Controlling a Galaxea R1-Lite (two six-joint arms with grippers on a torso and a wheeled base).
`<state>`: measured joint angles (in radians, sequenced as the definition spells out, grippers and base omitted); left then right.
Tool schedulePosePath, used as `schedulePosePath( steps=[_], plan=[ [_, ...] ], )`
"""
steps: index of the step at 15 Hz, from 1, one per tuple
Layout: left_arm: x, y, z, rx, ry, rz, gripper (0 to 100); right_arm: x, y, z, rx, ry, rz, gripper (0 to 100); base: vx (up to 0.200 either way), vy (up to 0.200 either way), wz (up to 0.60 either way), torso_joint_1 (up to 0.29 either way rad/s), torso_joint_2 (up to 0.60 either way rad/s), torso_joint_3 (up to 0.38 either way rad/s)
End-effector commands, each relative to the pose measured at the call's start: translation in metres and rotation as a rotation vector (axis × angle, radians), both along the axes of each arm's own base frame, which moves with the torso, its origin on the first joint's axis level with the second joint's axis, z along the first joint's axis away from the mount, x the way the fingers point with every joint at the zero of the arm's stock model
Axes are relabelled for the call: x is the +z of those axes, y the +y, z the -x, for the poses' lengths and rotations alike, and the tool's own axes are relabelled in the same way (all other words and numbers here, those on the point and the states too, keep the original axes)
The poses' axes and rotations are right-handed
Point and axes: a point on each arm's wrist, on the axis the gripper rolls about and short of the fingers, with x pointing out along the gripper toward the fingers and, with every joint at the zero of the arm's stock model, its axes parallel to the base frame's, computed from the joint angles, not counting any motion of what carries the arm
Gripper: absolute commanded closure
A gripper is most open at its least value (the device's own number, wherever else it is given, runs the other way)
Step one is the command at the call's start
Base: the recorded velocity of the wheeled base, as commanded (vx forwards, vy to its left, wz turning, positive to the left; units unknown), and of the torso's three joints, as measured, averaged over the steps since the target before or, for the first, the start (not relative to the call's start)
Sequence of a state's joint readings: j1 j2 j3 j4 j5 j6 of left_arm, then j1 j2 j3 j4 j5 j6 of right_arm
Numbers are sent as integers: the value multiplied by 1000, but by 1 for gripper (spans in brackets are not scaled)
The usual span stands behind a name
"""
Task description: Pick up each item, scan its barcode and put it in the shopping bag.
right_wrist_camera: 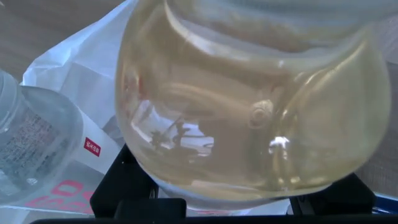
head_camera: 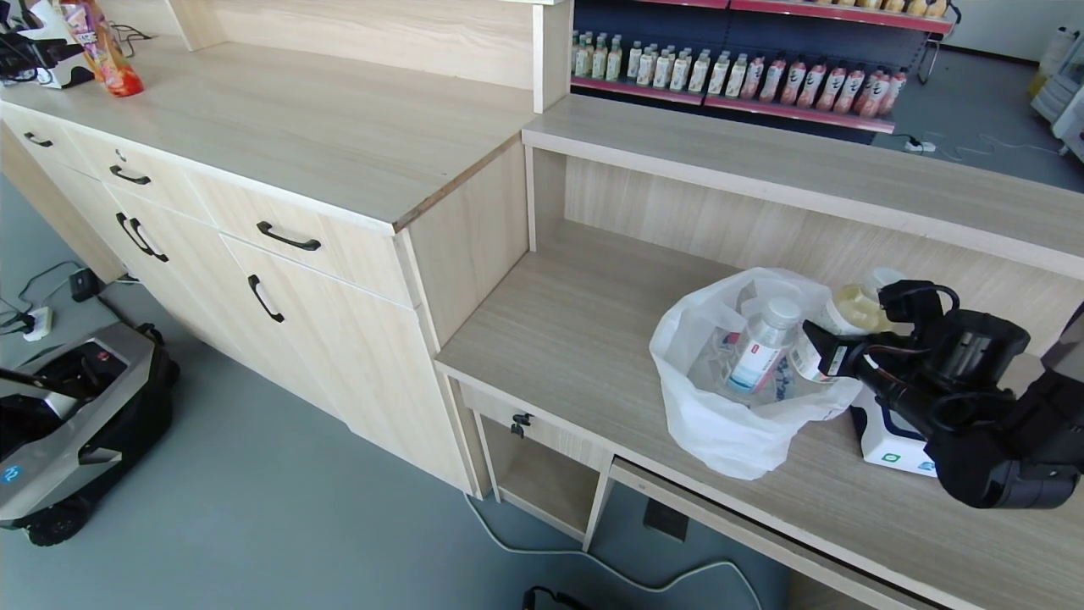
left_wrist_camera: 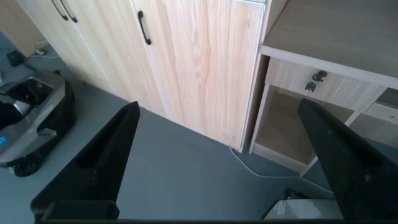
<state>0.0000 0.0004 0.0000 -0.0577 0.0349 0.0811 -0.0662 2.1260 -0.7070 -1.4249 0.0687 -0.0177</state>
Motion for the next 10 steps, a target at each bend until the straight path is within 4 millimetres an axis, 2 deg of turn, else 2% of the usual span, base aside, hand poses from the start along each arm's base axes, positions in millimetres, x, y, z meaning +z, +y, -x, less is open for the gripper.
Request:
schedulePosePath(
  steps=[1,10],
  plan=[
    [0,0,0,0,-1,0,0,-6,-1,-2,-1,17,0,100,0,0,0,0,0,0],
    [0,0,0,0,-1,1,0,-26,-1,-5,-1,58,5,100,0,0,0,0,0,0]
  ],
)
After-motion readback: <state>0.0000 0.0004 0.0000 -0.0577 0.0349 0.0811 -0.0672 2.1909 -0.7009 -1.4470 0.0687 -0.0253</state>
